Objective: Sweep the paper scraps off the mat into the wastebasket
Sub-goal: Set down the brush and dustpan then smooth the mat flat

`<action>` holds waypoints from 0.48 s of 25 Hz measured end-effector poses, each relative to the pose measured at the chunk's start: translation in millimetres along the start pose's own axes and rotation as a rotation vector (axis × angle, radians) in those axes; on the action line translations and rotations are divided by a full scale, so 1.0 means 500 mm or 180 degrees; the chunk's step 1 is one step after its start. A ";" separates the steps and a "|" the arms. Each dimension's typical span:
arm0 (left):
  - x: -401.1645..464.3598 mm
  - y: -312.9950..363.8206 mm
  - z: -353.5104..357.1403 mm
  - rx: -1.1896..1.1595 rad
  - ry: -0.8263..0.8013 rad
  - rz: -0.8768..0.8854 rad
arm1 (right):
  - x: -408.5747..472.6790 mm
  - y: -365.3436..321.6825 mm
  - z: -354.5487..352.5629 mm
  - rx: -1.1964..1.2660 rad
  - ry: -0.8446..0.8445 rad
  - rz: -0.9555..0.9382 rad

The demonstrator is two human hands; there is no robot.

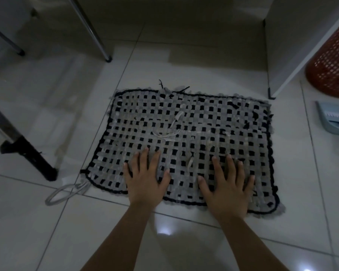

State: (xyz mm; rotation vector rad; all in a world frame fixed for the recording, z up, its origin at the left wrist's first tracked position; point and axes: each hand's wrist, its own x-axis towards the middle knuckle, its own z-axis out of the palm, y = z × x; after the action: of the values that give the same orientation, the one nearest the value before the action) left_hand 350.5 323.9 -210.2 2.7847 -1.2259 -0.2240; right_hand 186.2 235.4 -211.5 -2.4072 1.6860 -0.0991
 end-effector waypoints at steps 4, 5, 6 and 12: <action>0.005 0.002 -0.004 -0.0036 -0.0057 -0.0016 | 0.004 -0.004 0.000 -0.0041 -0.0062 0.0012; 0.006 0.002 -0.006 -0.0048 -0.0072 -0.0015 | 0.004 -0.006 0.000 -0.0033 -0.0083 0.0021; 0.008 0.002 -0.011 -0.0062 -0.0109 -0.0016 | 0.004 -0.007 -0.001 -0.0024 -0.0126 0.0021; 0.007 -0.009 -0.049 -0.0214 -0.0841 -0.0403 | -0.002 -0.003 -0.020 -0.0013 -0.0651 0.0349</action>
State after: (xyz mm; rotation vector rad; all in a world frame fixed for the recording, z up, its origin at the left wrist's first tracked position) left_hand 360.2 324.8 -186.8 2.8444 -1.0651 -0.6487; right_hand 185.8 235.4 -201.5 -2.2351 1.7187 0.1617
